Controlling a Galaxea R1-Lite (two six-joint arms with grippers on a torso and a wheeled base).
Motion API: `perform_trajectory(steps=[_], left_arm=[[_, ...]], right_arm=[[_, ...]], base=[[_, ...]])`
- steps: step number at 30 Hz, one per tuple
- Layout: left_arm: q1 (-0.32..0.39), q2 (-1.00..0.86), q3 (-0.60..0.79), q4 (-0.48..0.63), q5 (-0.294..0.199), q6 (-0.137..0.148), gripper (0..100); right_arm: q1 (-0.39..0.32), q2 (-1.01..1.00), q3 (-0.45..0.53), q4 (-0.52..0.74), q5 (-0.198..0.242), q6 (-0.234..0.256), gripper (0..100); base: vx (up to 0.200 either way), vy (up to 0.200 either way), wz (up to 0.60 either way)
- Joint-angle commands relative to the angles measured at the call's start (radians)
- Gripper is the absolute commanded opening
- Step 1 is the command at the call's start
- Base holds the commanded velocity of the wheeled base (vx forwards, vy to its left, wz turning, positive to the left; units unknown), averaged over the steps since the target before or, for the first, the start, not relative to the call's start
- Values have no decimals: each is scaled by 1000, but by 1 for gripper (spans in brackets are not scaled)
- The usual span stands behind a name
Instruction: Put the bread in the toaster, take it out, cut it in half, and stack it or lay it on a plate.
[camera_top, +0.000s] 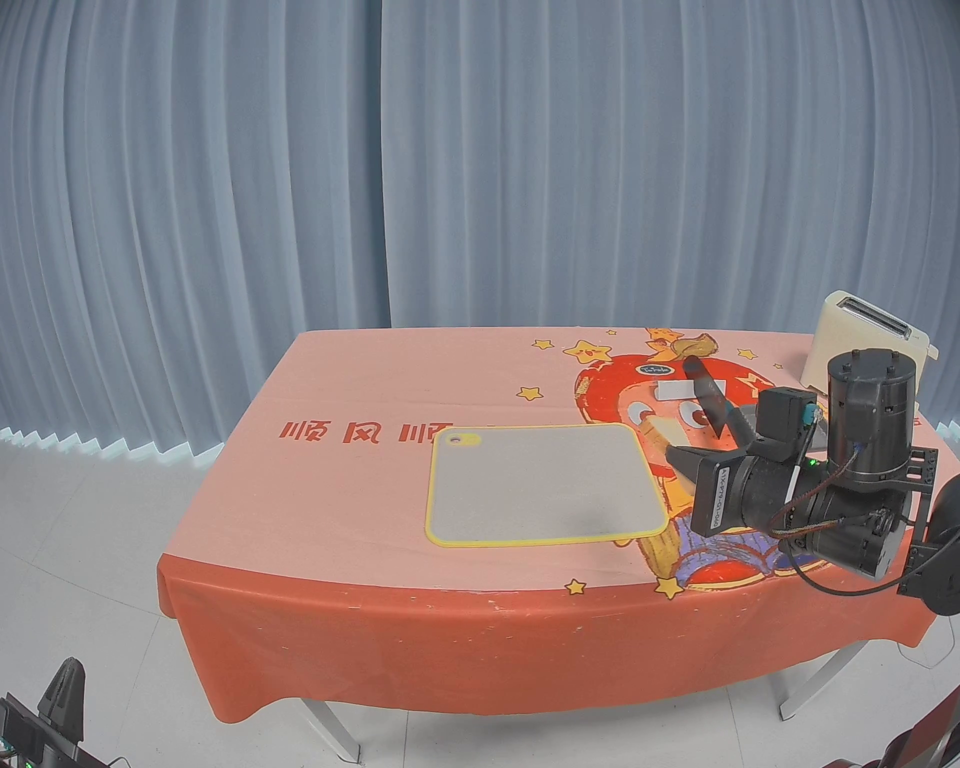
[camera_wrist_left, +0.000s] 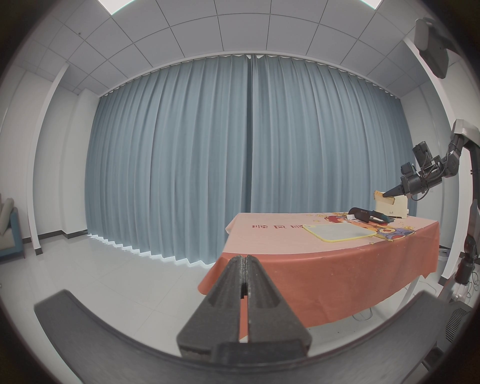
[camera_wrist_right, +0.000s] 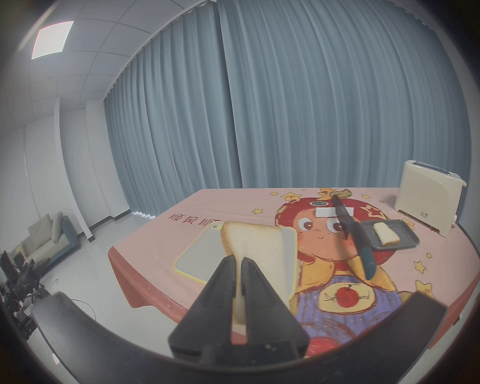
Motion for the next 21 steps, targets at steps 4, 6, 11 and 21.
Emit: perform_trajectory(steps=[4,6,11,21], left_arm=[[1,2,18,-1,0,-2,0],[1,2,18,-1,0,-2,0],[1,2,18,-1,0,-2,0],[1,0,18,-1,0,-2,0]], right_arm=[[1,4,-2,-1,-1,0,0],[-1,2,-2,-1,-1,0,0],[-9,-7,-2,-1,1,1,0],[-30,5,-10,-1,-9,0,0]], base=[[0,-200,0],[0,-200,0],[0,-200,0],[0,-200,0]])
